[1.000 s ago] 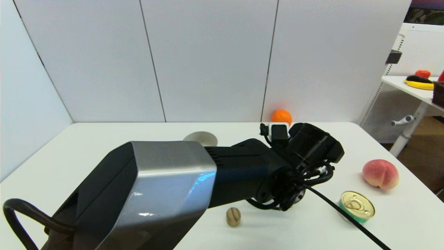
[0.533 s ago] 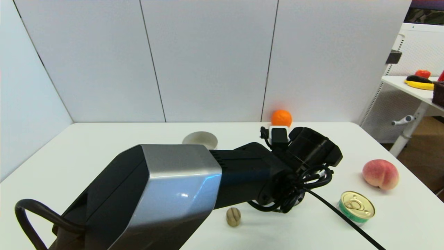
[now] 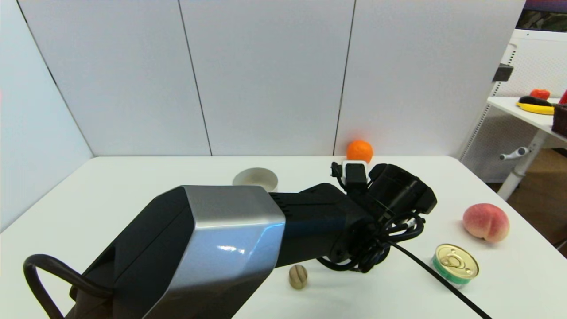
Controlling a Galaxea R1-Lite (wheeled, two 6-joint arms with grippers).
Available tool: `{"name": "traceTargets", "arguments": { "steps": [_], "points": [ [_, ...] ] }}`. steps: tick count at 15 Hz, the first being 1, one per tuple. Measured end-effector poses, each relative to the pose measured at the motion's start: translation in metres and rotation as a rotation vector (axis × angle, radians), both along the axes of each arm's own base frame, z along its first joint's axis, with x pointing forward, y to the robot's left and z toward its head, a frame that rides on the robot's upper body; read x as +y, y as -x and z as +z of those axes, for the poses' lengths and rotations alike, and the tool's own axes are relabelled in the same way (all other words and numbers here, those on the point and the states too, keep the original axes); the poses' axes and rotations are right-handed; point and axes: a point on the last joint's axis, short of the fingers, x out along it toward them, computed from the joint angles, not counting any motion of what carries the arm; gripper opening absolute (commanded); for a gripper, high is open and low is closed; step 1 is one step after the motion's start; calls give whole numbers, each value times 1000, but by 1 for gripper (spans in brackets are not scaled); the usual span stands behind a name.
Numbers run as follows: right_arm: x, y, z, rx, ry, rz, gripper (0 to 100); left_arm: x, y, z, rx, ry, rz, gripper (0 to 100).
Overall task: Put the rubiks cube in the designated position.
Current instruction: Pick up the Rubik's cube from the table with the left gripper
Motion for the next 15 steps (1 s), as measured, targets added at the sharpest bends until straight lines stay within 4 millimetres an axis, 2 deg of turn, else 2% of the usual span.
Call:
{"name": "traceTargets", "arguments": {
  "steps": [2, 3, 15],
  "points": [
    [0, 0, 0, 0, 0, 0, 100, 0, 0, 0, 1, 0, 2, 100],
    [0, 0, 0, 0, 0, 0, 100, 0, 0, -1, 2, -1, 1, 0],
    [0, 0, 0, 0, 0, 0, 100, 0, 0, -1, 0, -4, 0, 0]
  ]
}}
